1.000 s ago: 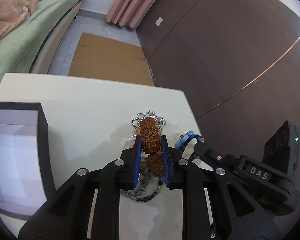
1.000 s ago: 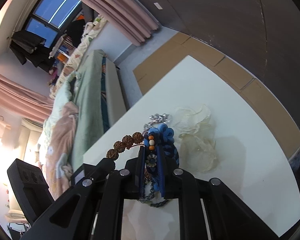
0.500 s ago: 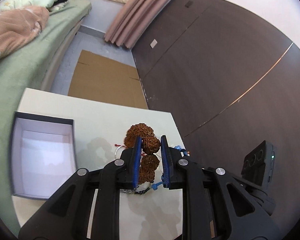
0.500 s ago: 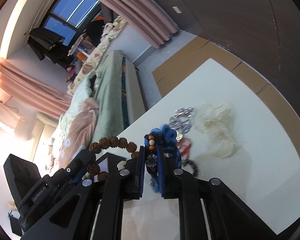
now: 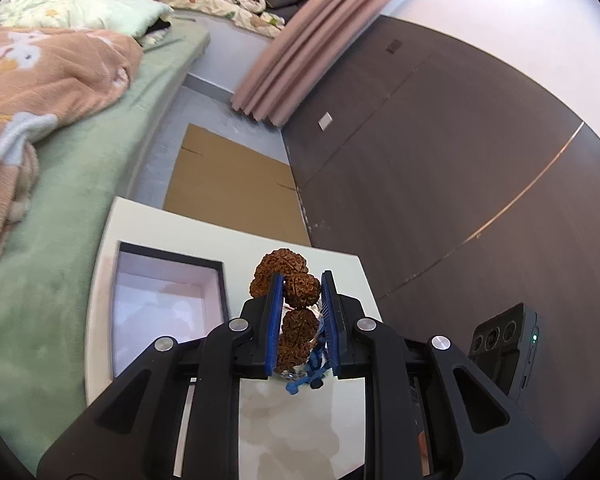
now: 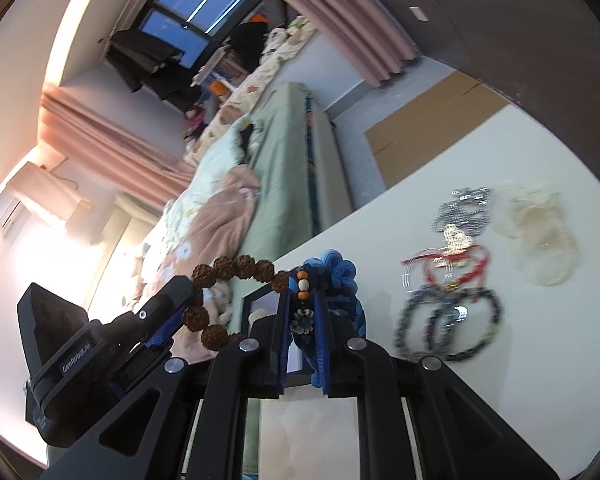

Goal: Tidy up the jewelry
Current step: 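Carry both bracelets into the black box and open both tools to release them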

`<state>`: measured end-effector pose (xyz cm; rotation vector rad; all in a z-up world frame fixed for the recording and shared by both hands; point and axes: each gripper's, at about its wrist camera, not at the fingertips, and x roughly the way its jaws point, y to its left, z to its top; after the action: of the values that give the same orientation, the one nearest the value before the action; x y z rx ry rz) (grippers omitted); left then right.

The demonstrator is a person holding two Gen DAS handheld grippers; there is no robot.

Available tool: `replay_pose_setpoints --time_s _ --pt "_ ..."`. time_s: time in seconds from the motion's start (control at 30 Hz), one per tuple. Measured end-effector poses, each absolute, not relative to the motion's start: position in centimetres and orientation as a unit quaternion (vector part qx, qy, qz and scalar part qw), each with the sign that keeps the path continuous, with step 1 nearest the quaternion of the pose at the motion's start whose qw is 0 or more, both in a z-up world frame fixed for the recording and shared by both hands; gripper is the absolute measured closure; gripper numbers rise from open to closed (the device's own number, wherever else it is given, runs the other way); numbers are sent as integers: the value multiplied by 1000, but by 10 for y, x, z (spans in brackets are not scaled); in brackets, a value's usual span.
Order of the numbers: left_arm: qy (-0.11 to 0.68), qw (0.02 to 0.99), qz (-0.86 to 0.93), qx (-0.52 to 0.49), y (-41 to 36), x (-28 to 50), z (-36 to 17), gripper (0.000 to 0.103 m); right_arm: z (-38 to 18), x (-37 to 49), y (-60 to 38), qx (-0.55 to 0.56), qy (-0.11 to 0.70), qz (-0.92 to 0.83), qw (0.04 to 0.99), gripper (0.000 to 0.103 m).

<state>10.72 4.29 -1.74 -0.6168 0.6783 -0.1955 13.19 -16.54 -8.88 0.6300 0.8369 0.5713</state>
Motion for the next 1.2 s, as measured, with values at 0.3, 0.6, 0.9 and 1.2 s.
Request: replay_pose_setpoints --time_s 0.3,0.6,0.9,1.2 --pt "311 895 -66 -312 78 94 -13 84 -95 136 -127 315 387 288 817 91" --pt "316 891 -46 -323 100 93 -21 84 -102 138 -94 299 394 274 825 37" --pt "335 877 -74 -336 93 103 -33 83 -105 138 -127 312 405 227 829 35" --pt "350 887 6 -301 98 108 -43 22 -97 130 -143 298 401 221 837 31"
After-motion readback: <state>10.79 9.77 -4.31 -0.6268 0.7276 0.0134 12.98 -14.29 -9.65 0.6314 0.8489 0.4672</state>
